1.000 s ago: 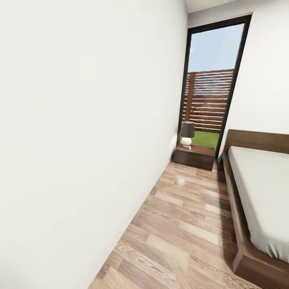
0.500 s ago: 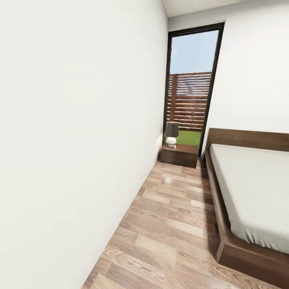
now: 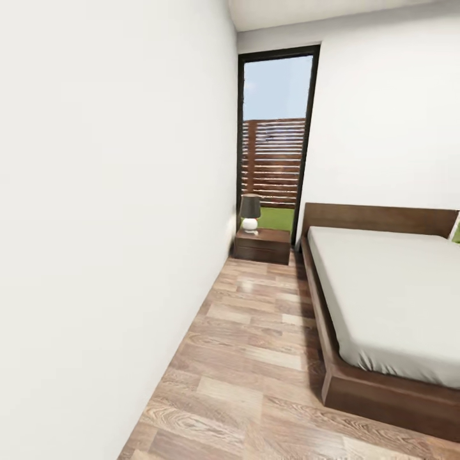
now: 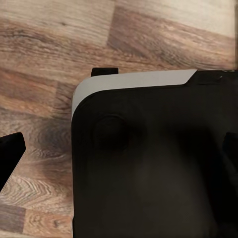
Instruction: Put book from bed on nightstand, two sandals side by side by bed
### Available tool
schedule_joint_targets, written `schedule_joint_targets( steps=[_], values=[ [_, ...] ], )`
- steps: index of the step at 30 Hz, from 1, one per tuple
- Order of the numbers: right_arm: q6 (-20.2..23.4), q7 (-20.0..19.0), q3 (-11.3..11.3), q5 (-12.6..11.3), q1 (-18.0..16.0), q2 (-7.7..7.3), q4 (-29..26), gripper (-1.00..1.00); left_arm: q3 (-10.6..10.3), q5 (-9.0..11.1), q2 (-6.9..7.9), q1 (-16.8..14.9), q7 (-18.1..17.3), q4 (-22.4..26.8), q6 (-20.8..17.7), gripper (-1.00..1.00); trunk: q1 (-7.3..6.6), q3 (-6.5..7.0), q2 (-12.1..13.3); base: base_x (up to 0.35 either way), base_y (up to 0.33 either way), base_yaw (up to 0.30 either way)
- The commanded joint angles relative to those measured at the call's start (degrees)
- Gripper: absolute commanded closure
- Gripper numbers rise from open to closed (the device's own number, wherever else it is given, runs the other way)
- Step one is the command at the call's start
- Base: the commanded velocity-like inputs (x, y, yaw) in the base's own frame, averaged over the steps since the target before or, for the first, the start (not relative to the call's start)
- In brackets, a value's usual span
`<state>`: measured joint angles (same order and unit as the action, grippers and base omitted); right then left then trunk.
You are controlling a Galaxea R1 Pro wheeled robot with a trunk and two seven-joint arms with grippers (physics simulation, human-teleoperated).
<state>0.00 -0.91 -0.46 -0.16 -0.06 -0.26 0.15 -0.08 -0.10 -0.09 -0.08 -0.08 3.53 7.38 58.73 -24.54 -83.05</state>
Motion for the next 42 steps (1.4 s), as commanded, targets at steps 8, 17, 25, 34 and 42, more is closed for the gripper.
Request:
schedule_joint_targets(
  steps=[8,17,25,34,42],
  values=[
    [0.00,-0.14,-0.13,-0.08,-0.02,-0.10,0.02,-1.00,-0.01,0.00,0.00,-0.01,-0.01,-0.01,0.18,-1.00,0.00,0.16,-0.02,0.000,0.000,-0.253],
    [0.00,-0.10,-0.15,-0.11,-0.02,-0.09,0.02,-1.00,-0.01,-0.03,0.00,-0.01,-0.01,-0.01,0.18,-1.00,0.00,0.47,-0.02,0.000,0.000,-0.251],
    [0.00,-0.13,-0.32,-0.11,-0.01,-0.08,-0.03,-1.00,-0.01,-0.01,0.02,-0.01,-0.01,-0.01,0.18,-1.00,0.00,0.78,-0.02,0.000,0.000,-0.247],
    [0.00,-0.14,-0.41,-0.09,-0.02,0.01,-0.04,-1.00,-0.01,-0.07,0.00,-0.01,-0.01,0.07,0.23,-1.00,0.00,1.13,-0.02,0.000,0.000,-0.242],
    [0.00,-0.12,-0.42,-0.11,-0.02,0.01,-0.06,-1.00,-0.01,-0.07,0.00,-0.01,-0.01,0.07,1.78,-1.00,0.00,1.44,-0.02,0.000,0.000,-0.238]
  ],
)
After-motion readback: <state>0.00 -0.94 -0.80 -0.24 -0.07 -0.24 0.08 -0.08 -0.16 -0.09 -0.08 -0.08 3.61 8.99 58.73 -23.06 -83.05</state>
